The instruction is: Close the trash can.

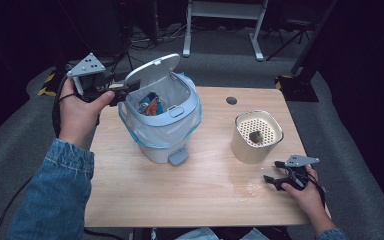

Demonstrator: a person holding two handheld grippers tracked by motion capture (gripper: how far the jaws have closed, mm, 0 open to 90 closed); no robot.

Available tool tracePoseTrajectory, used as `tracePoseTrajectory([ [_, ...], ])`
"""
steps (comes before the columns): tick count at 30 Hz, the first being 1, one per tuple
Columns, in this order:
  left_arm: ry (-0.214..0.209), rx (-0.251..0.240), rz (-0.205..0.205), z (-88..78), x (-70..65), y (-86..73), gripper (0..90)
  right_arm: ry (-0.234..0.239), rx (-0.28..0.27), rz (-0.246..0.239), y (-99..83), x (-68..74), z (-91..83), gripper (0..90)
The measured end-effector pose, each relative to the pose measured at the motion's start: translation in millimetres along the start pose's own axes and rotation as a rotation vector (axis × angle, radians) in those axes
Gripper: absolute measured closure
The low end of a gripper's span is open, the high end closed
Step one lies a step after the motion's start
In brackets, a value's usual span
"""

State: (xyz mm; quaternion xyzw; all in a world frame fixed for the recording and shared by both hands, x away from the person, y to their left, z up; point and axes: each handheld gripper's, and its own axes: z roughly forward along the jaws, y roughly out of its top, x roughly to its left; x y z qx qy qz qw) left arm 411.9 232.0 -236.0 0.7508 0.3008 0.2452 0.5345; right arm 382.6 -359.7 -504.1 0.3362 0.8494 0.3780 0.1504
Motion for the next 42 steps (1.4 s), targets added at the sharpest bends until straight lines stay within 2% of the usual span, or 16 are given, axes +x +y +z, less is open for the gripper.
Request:
tracePoseTrajectory([
  [1, -0.01, 0.001, 0.003, 0.5, -2.8, 0.8, 49.8, 0.0, 0.0, -0.001, 0.0, 0.0, 0.0, 19.4],
  [4, -0.082, 0.007, -0.003, 5.5, -14.7, 2.6, 50.5, 0.001, 0.0, -0.001, 0.0, 0.0, 0.1, 19.4],
  [6, -0.12, 0.039, -0.013, 11.1, -22.8, 3.2, 50.5, 0.001, 0.0, -0.001, 0.0, 0.0, 0.1, 19.4],
  [9, -0.147, 0.084, -0.029, 20.0, -29.7, 2.0, 50.9, 0.001, 0.0, -0.001, 0.0, 0.0, 0.1, 19.4],
  [13, -0.21, 0.118, -0.052, 30.5, -35.4, -1.3, 52.1, 0.0, 0.0, -0.001, 0.0, 0.0, 0.1, 19.4],
  [14, -0.214, 0.127, -0.052, 32.5, -36.0, -1.9, 52.3, 0.0, 0.0, -0.001, 0.0, 0.1, 0.1, 19.4],
  [19, -0.212, 0.166, -0.063, 45.6, -37.5, -6.0, 54.3, 0.0, 0.0, -0.001, 0.0, 0.0, 0.1, 19.4],
  [20, -0.202, 0.179, -0.064, 48.0, -37.0, -6.6, 55.2, 0.0, 0.0, -0.001, 0.0, 0.0, 0.1, 19.4],
  [23, -0.164, 0.222, -0.034, 55.2, -37.5, -8.4, 53.7, 0.0, 0.0, -0.001, 0.0, 0.0, 0.1, 19.4],
  [25, -0.154, 0.253, -0.014, 59.2, -39.1, -10.3, 53.1, 0.0, 0.0, -0.001, 0.0, 0.0, 0.1, 19.4],
  [30, -0.09, 0.262, 0.047, 62.3, -43.2, -9.3, 53.2, 0.001, -0.001, -0.001, 0.0, 0.0, 0.1, 19.4],
  [32, -0.085, 0.264, 0.067, 63.2, -44.4, -9.6, 53.2, 0.002, 0.0, -0.003, 0.0, 0.0, 0.1, 19.2],
  [36, -0.074, 0.262, 0.073, 63.7, -46.1, -10.1, 53.2, 0.01, 0.0, -0.01, 0.0, 0.6, 0.1, 19.2],
  [42, -0.069, 0.283, 0.057, 64.9, -47.0, -7.2, 53.3, 0.01, 0.0, -0.01, 0.0, 0.6, 0.1, 19.2],
])
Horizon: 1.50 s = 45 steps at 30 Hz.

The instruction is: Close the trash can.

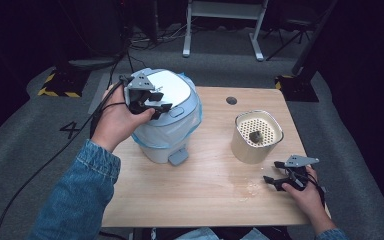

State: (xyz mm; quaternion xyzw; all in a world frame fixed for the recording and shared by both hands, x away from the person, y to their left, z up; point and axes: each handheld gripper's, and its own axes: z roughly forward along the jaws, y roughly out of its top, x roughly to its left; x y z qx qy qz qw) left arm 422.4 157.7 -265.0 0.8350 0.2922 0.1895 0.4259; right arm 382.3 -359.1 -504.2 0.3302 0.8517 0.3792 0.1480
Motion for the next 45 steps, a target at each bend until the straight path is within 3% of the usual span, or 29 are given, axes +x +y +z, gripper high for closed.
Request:
tracePoseTrajectory([
  [3, -0.014, 0.007, -0.03, 0.1, 2.3, 2.1, 53.4, 0.0, 0.0, 0.0, 0.0, 0.0, 0.0, 19.2],
  [5, -0.017, 0.001, -0.05, 0.7, 7.5, 2.6, 58.9, 0.0, 0.0, 0.0, 0.0, 0.0, 0.0, 19.2],
  [11, -0.019, -0.061, -0.105, 5.7, 24.2, -3.6, 61.5, 0.0, 0.0, 0.0, 0.0, 0.0, 0.0, 19.2],
  [17, -0.001, -0.052, -0.096, 6.1, 21.9, -2.4, 63.6, 0.0, 0.0, -0.001, -0.1, 0.0, 0.0, 19.2],
  [20, 0.006, -0.051, -0.095, 7.6, 18.7, -1.4, 69.1, 0.0, 0.0, -0.001, 0.0, 0.0, 0.0, 19.2],
  [25, 0.04, -0.051, -0.059, 9.8, 11.9, -0.1, 75.1, 0.0, 0.0, -0.001, -0.1, 0.0, 0.0, 19.2],
  [28, 0.074, -0.019, 0.001, 12.3, 6.2, 1.7, 79.9, 0.002, 0.001, -0.003, 0.0, 0.1, 0.0, 19.0],
  [31, 0.076, -0.011, -0.001, 13.6, 3.4, 4.2, 81.0, 0.002, 0.001, -0.003, 0.0, 0.1, 0.0, 19.0],
  [34, 0.025, -0.045, -0.037, 16.5, 5.2, 2.7, 77.0, 0.003, 0.001, -0.002, 0.0, 0.0, 0.0, 19.0],
  [36, 0.022, -0.069, -0.067, 18.3, 5.7, 1.3, 59.2, 0.003, 0.001, -0.002, 0.0, 0.0, 0.0, 19.0],
  [39, 0.009, -0.089, -0.094, 14.4, 6.5, -0.1, 50.4, 0.003, 0.001, -0.002, 0.0, 0.0, 0.0, 19.0],
  [45, -0.027, -0.189, -0.069, -5.1, 4.3, -2.5, 43.5, 0.004, 0.001, -0.002, 0.2, -0.1, 0.1, 18.9],
])
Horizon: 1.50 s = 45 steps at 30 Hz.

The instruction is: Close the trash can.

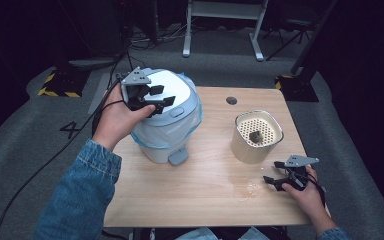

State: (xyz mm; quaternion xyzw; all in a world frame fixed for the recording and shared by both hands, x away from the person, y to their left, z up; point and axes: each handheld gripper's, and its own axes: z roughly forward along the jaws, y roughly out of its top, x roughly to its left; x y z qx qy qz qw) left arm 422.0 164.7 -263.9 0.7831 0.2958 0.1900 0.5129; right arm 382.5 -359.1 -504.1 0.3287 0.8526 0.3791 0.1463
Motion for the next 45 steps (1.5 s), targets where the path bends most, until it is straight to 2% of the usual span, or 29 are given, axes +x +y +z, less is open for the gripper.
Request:
tracePoseTrajectory([
  [4, -0.027, -0.03, 0.024, -15.4, -5.6, 1.6, 41.3, 0.0, 0.0, 0.0, 0.0, 0.0, 0.0, 18.9],
  [6, -0.025, -0.043, 0.048, -22.1, -9.7, 2.4, 39.1, 0.0, 0.001, 0.0, 0.0, 0.0, 0.0, 18.9],
  [11, -0.029, -0.019, 0.066, -39.5, -23.9, -0.2, 38.5, 0.007, 0.001, -0.006, 0.5, -0.8, 0.5, 18.8],
  [14, -0.031, -0.03, 0.064, -49.6, -33.3, -6.6, 37.2, 0.009, 0.002, -0.011, 1.0, -1.3, 1.0, 18.7],
  [17, -0.025, -0.021, 0.07, -58.5, -42.0, -15.1, 36.6, 0.011, 0.002, -0.011, 1.9, -1.2, 2.0, 18.6],
  [21, -0.027, -0.002, 0.059, -66.2, -50.3, -30.2, 37.4, 0.009, 0.003, -0.012, 2.3, -0.9, 2.6, 18.4],
  [28, 0.007, 0.01, 0.055, -74.6, -55.0, -59.6, 37.3, 0.004, 0.005, -0.006, 3.5, 0.7, 3.8, 17.4],
  [30, 0.004, 0.014, 0.036, -76.2, -55.5, -73.5, 37.3, 0.006, 0.005, -0.007, 4.1, 0.9, 4.5, 17.4],
  [34, 0.011, 0.05, 0.021, -74.8, -53.3, -100.9, 37.2, 0.007, 0.005, -0.008, 4.2, 1.0, 4.6, 17.4],
  [38, 0.054, 0.115, 0.008, -71.5, -53.0, -125.9, 36.6, 0.007, 0.004, -0.008, 4.1, 1.0, 4.6, 17.4],
  [41, 0.069, 0.129, -0.011, -68.1, -53.2, -142.5, 36.6, 0.007, 0.004, -0.008, 4.1, 1.1, 4.6, 17.4],
  [45, 0.068, 0.139, -0.038, -61.3, -52.9, -164.0, 36.6, 0.007, 0.004, -0.009, 3.8, 1.5, 4.3, 17.4],
])
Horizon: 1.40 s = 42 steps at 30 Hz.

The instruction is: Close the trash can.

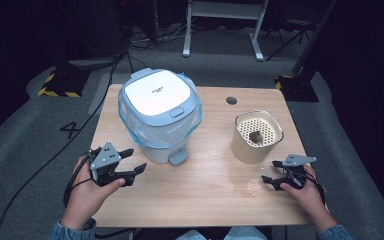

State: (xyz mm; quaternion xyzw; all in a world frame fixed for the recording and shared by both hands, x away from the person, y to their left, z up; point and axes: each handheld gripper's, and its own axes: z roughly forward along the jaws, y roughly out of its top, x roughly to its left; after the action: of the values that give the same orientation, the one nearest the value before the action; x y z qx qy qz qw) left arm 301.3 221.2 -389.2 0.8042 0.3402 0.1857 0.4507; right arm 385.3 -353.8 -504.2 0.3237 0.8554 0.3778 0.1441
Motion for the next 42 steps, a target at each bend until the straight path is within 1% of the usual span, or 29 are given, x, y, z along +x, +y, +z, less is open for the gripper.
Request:
tracePoseTrajectory([
  [2, -0.007, 0.005, -0.016, 4.5, 0.5, -6.6, 36.7, 0.0, 0.0, -0.003, -0.2, 0.0, -0.1, 17.4],
  [3, -0.01, 0.032, -0.018, 7.9, 0.5, -10.6, 36.6, 0.001, 0.0, -0.002, -0.3, 0.3, -0.2, 17.4],
  [4, -0.004, 0.052, -0.01, 9.9, 0.7, -13.8, 36.6, 0.004, 0.0, 0.0, -0.4, 0.7, -0.4, 17.4],
  [6, 0.006, 0.081, -0.018, 15.1, 1.0, -21.6, 36.6, 0.005, 0.0, -0.003, -0.6, 0.8, -0.6, 17.4],
  [7, 0.003, 0.093, -0.02, 17.2, 1.0, -24.8, 36.6, 0.006, 0.001, -0.004, -0.7, 1.0, -0.8, 17.4],
  [12, -0.001, 0.136, -0.047, 30.0, 5.2, -44.5, 36.6, 0.007, 0.001, -0.006, -0.9, 1.2, -1.1, 17.4],
  [13, 0.0, 0.137, -0.053, 31.7, 5.5, -47.1, 36.6, 0.007, 0.0, -0.007, -1.0, 1.3, -1.0, 17.4],
  [17, -0.009, 0.181, -0.066, 39.5, 7.6, -58.5, 35.9, 0.007, 0.0, -0.007, -1.0, 1.3, -1.1, 17.4],
  [18, -0.011, 0.209, -0.06, 42.0, 8.3, -61.4, 35.7, 0.007, 0.0, -0.006, -1.0, 1.3, -1.1, 17.4],
  [19, -0.01, 0.226, -0.063, 44.3, 8.2, -63.8, 35.3, 0.007, 0.0, -0.006, -1.0, 1.3, -1.1, 17.4],
  [22, -0.009, 0.264, -0.063, 49.6, 9.5, -70.0, 34.9, 0.007, 0.0, -0.007, -1.0, 1.3, -1.1, 17.4],
  [25, 0.0, 0.268, -0.069, 55.3, 10.3, -76.4, 34.8, 0.009, -0.001, -0.009, -1.4, 1.6, -1.4, 17.4],
  [27, -0.003, 0.283, -0.073, 60.6, 9.9, -81.3, 34.6, 0.01, 0.0, -0.01, -1.5, 1.8, -1.6, 17.4],
  [29, -0.004, 0.289, -0.068, 66.1, 9.2, -85.5, 34.5, 0.01, 0.0, -0.01, -1.6, 1.8, -1.6, 17.4],
  [30, 0.006, 0.267, -0.055, 68.7, 8.8, -86.8, 32.6, 0.01, 0.0, -0.01, -1.6, 1.8, -1.6, 17.4],
  [31, 0.009, 0.262, -0.059, 69.7, 8.0, -87.3, 31.0, 0.01, 0.0, -0.01, -1.6, 1.7, -1.7, 17.4],
  [32, 0.017, 0.256, -0.051, 70.9, 7.5, -87.7, 30.5, 0.01, 0.0, -0.01, -1.6, 1.8, -1.6, 17.4],
  [33, 0.033, 0.239, -0.037, 72.7, 6.9, -89.3, 29.9, 0.01, 0.0, -0.01, -1.6, 1.8, -1.7, 17.4],
  [35, 0.041, 0.234, -0.05, 74.5, 6.1, -89.1, 27.1, 0.01, 0.0, -0.01, -1.6, 1.8, -1.7, 17.4],
  [38, 0.061, 0.244, -0.07, 77.3, 8.4, -87.7, 21.2, 0.01, 0.0, -0.01, -1.6, 1.8, -1.7, 17.4],
  [39, 0.067, 0.25, -0.068, 78.5, 9.6, -86.9, 18.9, 0.01, 0.0, -0.01, -1.6, 1.7, -1.7, 17.4],
  [41, 0.079, 0.252, -0.077, 80.7, 10.6, -86.0, 15.3, 0.01, 0.0, -0.01, -1.6, 1.8, -1.6, 17.4],
  [42, 0.083, 0.255, -0.082, 81.0, 10.6, -85.6, 14.9, 0.01, 0.0, -0.011, -1.6, 1.7, -1.7, 17.4],
])
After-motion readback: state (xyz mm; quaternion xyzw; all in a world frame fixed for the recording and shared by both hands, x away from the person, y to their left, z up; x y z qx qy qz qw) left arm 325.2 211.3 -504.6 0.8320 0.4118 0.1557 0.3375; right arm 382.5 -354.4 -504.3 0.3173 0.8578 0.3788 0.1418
